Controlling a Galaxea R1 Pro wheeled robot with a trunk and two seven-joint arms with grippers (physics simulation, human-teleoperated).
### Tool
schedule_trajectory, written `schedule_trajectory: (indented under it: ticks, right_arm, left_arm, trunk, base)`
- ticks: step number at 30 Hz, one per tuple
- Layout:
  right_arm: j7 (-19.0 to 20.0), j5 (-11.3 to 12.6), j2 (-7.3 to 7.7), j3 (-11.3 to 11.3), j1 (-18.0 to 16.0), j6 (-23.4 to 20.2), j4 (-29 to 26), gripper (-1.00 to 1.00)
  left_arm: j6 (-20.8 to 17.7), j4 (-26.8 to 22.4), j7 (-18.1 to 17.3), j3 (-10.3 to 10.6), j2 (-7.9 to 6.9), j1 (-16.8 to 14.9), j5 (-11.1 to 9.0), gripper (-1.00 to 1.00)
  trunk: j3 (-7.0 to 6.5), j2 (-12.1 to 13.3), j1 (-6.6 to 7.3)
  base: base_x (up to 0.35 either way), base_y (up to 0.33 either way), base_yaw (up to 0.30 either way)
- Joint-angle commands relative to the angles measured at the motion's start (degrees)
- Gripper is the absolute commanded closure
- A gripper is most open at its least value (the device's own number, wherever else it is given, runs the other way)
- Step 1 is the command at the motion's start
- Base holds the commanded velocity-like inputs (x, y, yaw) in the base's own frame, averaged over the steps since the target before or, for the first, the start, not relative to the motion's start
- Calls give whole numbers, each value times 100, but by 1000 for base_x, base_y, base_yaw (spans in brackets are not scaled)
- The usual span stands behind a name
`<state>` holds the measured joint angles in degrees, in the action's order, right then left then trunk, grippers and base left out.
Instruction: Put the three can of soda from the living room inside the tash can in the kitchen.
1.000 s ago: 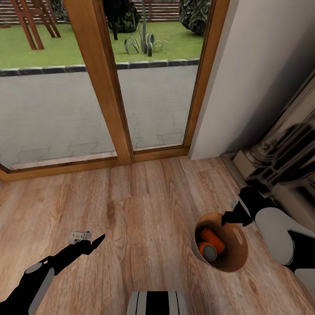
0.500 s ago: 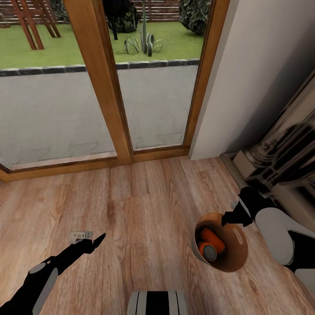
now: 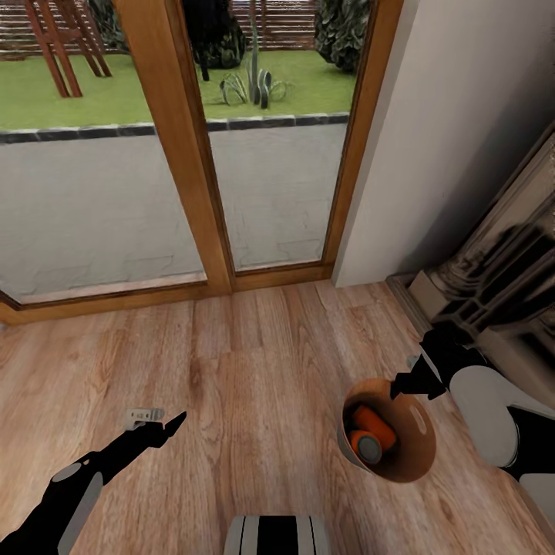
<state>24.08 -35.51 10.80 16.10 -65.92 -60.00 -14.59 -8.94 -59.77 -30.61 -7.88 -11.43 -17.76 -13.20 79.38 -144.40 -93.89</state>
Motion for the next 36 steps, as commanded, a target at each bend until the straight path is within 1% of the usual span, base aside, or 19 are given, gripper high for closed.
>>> schedule_trajectory:
  ticks: [1, 36]
  right_arm:
    - [0, 0, -3, -1, 0, 0, 0, -100]
    - [0, 7, 0, 0, 15, 0, 0, -100]
  left_arm:
    - [-4, 0, 0, 2, 0, 0, 4, -100]
    - [-13, 9, -6, 6, 0, -5, 19, -100]
  trunk:
    - [-23, 2, 2]
    - [-798, 48, 92]
  base:
    - [0, 0, 0]
    - [0, 0, 0]
